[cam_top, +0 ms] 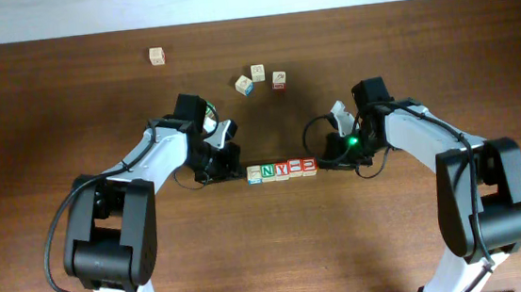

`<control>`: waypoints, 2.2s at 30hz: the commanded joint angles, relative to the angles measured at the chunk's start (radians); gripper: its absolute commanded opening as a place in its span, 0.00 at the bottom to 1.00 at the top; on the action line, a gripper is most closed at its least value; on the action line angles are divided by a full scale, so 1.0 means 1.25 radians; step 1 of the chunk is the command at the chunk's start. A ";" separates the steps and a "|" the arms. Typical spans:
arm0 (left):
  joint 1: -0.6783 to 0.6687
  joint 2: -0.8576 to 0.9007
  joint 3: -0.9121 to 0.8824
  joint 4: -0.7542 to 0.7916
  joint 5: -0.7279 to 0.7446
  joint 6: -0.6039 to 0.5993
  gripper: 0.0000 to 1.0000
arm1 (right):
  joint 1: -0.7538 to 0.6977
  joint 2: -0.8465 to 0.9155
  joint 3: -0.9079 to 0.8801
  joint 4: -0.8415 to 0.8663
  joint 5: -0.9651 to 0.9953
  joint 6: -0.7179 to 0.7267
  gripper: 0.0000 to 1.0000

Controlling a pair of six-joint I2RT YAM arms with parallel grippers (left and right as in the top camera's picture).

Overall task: Rotate 5 blocks
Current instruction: 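Move the right gripper to the row's right end block, then squeeze the block row inward between left and right grippers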

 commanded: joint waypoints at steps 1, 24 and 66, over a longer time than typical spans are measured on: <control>-0.001 0.005 0.008 0.008 -0.006 -0.007 0.00 | -0.006 0.001 -0.005 -0.008 -0.009 -0.009 0.04; -0.002 0.005 0.000 0.010 -0.019 -0.092 0.00 | -0.172 0.002 -0.045 0.008 -0.283 -0.148 0.04; -0.002 0.005 0.000 0.016 -0.018 -0.091 0.00 | -0.065 0.096 -0.045 0.086 -0.307 -0.095 0.05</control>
